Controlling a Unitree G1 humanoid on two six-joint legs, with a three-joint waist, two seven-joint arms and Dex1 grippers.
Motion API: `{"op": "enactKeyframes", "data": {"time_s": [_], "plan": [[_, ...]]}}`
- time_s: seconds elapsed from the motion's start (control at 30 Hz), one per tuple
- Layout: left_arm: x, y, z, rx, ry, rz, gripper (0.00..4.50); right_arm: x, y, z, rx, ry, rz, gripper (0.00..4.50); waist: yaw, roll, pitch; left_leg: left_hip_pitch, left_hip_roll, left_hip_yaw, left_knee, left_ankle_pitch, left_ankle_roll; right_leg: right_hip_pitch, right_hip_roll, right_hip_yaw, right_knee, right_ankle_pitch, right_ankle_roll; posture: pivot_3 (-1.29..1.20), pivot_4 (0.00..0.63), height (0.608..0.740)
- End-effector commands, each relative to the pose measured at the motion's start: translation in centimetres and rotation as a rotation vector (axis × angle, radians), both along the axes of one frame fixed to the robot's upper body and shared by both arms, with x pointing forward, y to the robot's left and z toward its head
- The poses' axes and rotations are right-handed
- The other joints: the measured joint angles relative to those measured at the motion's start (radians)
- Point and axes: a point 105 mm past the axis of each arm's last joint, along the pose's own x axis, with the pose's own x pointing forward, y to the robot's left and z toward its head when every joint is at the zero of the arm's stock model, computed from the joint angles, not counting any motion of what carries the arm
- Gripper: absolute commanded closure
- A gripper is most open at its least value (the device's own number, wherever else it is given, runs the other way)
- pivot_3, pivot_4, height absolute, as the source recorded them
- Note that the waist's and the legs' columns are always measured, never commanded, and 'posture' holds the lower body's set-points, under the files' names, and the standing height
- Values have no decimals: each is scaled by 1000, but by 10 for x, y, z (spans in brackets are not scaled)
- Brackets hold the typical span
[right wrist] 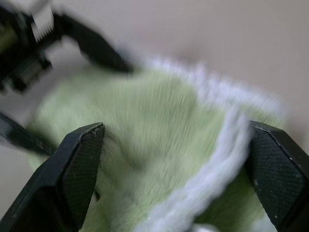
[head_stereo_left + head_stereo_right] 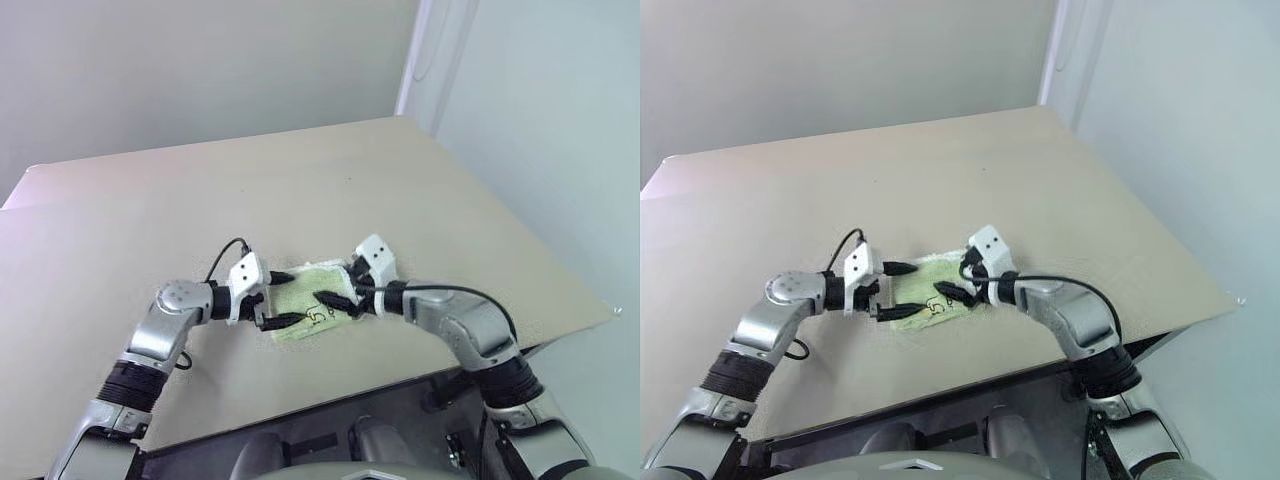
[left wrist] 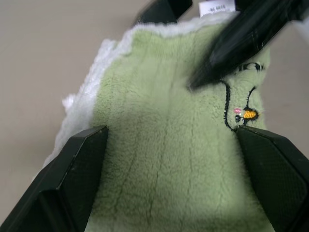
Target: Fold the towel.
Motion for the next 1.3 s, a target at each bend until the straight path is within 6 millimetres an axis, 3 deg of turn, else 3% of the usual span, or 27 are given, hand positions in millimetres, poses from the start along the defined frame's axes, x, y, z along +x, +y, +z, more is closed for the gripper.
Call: {"op": "enactKeyframes", "data": {"time_s": [0.03,0.17,0.33,0.43,0.63,0.8,0.93,1.03,1.13,1.3], "plan": [[2,7,-18,70,-57,3,42,4,1,-10,-68,-56,-10,0,-2,2,-1,0,0,0,1,0,0,1,0,0,0,0,0,0,0,740],[-5,19,-26,63,-50,7,42,3,-4,-27,-178,-91,2,0,-3,1,-2,13,0,0,3,0,0,15,0,0,-1,-1,-1,0,0,740],[-17,45,-23,47,-54,9,42,9,-6,-18,-157,-133,-14,0,-7,0,-3,19,1,0,3,-1,0,21,0,0,-1,-2,-1,0,0,740],[-15,59,-15,20,-61,26,42,17,-5,2,-69,-154,-47,0,-4,0,-3,18,1,-1,3,-1,0,19,0,-1,-1,-2,-1,0,0,740],[0,83,13,-65,-104,79,42,23,-4,63,243,-184,-53,0,-1,0,-2,12,1,-1,3,-1,0,14,0,-1,-1,-1,-1,0,0,740],[7,95,34,-146,-85,100,42,2,-3,95,382,-180,79,0,-3,0,-2,10,1,-1,3,-1,1,13,0,-1,-1,-1,0,0,0,740],[14,80,42,-147,-21,59,42,-14,-3,104,344,-209,178,0,-3,0,-2,10,1,-1,3,-1,2,12,0,-1,-1,-1,0,0,0,740],[11,74,43,-122,22,33,42,-30,0,97,221,-233,303,0,-2,0,-1,10,1,-1,4,-1,2,12,0,-2,-1,-1,0,0,0,740],[3,74,48,-101,61,6,42,-43,0,73,33,-252,426,0,-4,-1,-1,9,1,-1,3,-1,2,12,0,-2,-2,-2,-1,0,0,740],[-10,69,64,-110,78,-16,42,-39,1,39,-184,-308,528,0,-6,-2,0,9,2,-1,3,-1,2,10,0,-1,-1,-2,-1,0,0,740]]}}
